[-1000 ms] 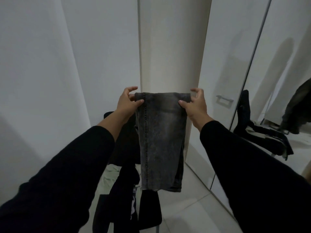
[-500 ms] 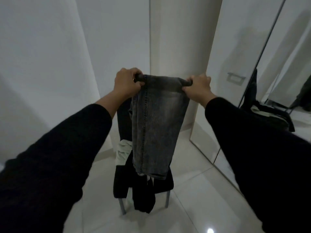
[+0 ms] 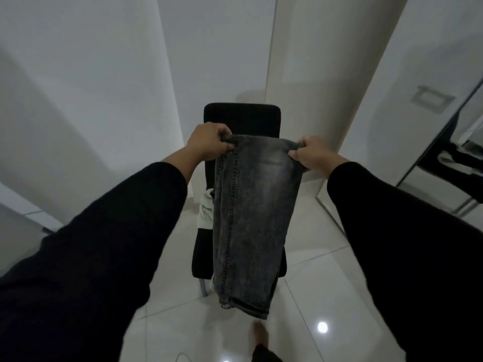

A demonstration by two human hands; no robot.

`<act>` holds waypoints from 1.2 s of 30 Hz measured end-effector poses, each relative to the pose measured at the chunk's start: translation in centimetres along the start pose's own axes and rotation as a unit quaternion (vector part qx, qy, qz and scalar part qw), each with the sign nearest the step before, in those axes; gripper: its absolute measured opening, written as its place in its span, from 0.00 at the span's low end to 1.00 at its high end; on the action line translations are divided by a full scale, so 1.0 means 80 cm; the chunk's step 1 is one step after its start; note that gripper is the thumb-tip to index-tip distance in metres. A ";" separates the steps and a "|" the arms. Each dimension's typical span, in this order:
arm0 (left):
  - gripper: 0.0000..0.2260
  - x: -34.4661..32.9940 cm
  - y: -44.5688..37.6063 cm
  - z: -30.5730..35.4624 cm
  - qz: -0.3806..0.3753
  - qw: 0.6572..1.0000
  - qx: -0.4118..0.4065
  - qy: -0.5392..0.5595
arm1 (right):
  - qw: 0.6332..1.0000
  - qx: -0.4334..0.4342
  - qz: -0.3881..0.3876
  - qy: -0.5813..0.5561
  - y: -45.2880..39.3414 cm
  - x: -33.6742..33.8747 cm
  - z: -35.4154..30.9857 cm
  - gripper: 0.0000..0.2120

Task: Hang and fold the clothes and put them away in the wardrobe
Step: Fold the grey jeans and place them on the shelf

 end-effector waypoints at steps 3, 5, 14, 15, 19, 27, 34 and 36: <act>0.07 -0.069 -0.025 -0.039 -0.039 0.999 0.028 0.017 | 1.000 -0.019 -0.015 0.012 -0.050 -0.037 0.049 0.11; 0.05 -0.115 -0.052 -0.062 -0.063 0.996 0.048 0.039 | 1.000 -0.017 -0.010 0.023 -0.093 -0.058 0.079 0.10; 0.06 -0.246 -0.210 -0.143 -0.075 0.970 0.154 0.171 | 0.999 -0.001 0.000 0.036 -0.287 -0.110 0.142 0.10; 0.06 -0.257 -0.221 -0.152 -0.072 0.967 0.168 0.180 | 0.999 0.001 -0.002 0.038 -0.304 -0.117 0.146 0.11; 0.06 -0.296 -0.242 -0.186 -0.087 0.950 0.219 0.207 | 0.999 0.008 -0.016 0.049 -0.342 -0.144 0.163 0.08; 0.09 -0.332 -0.179 -0.215 -0.152 0.904 0.314 0.248 | 0.986 0.043 -0.103 0.122 -0.304 -0.183 0.196 0.08; 0.18 -0.355 -0.026 -0.224 -0.139 0.884 0.380 0.233 | 0.976 0.084 -0.147 0.134 -0.183 -0.225 0.233 0.09; 0.16 -0.376 0.027 -0.235 -0.130 0.870 0.410 0.241 | 0.974 0.082 -0.161 0.140 -0.142 -0.242 0.257 0.09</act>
Point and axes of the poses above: each hand's wrist, its own y-axis away from the middle knuckle, its own x-axis out of the back of the hand, z = x × y, the point moved 8 cm from there along -y, towards the middle knuckle, and after that the axes turned 2 degrees about -y, right-handed, at the moved point
